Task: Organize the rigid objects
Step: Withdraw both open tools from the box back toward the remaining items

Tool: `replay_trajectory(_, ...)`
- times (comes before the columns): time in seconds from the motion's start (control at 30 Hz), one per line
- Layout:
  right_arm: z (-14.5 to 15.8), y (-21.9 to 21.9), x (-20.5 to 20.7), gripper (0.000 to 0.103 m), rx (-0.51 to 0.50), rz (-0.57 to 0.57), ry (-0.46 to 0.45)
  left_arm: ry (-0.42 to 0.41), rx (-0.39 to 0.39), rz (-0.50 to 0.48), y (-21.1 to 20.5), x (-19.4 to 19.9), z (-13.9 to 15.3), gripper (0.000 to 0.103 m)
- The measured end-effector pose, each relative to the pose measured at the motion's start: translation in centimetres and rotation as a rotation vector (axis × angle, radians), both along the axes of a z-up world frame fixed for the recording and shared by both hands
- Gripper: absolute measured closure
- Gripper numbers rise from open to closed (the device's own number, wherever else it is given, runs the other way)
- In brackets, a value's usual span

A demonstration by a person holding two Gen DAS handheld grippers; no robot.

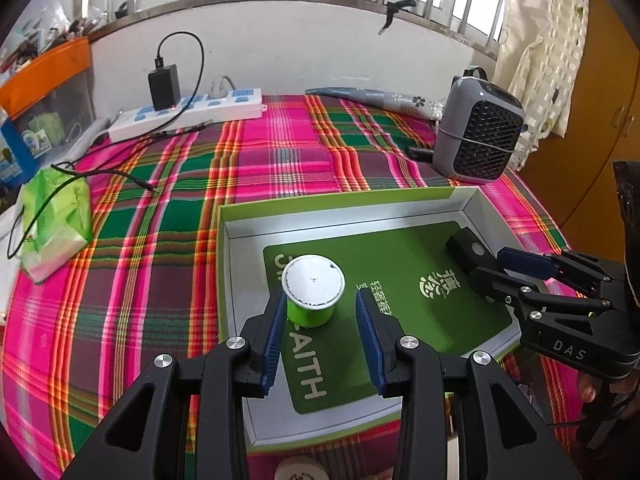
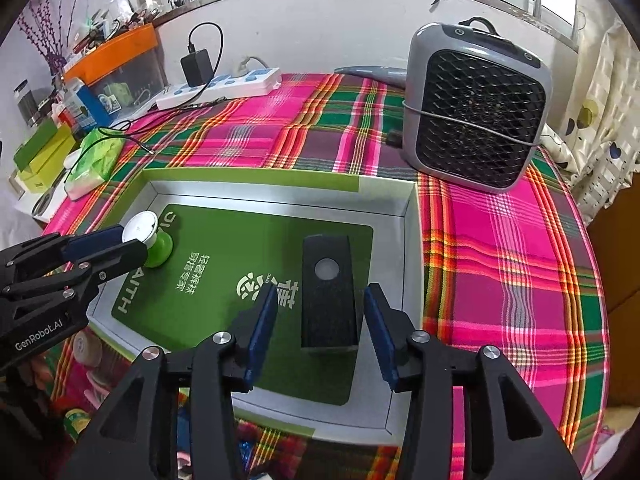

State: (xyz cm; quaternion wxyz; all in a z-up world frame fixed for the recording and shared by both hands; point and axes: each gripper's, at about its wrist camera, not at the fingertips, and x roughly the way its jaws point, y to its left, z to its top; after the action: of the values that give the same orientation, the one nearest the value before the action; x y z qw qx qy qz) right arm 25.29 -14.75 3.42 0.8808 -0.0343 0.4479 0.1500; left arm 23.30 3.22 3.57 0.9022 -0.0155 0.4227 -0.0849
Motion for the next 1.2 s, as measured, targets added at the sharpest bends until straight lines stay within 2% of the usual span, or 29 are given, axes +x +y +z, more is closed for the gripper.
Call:
replay_trajectory(0.5,2.0,-0.6,-3.0,0.057,0.036,-0.015,-0.050,-0.072,0.000,0.002,0.3,-4.1,2.5,0.068)
replay_trajectory(0.83,2.6,-1.0,-6.6,0.057,0.046,-0.016,-0.071,-0.088,-0.016,0.016,1.3,-7.6,2.8,0.068)
replay_trajectory(1.0,2.4,-1.0,-8.4,0.057,0.064,-0.008,-0.076,-0.090,-0.030,0.023,2.0,-9.5,2.7,0.068)
replay_trajectory(1.2,2.0,-1.3,-10.6,0.056,0.092,-0.016,-0.079,-0.091,-0.091,0.038,3.5,-12.1,2.2,0.068)
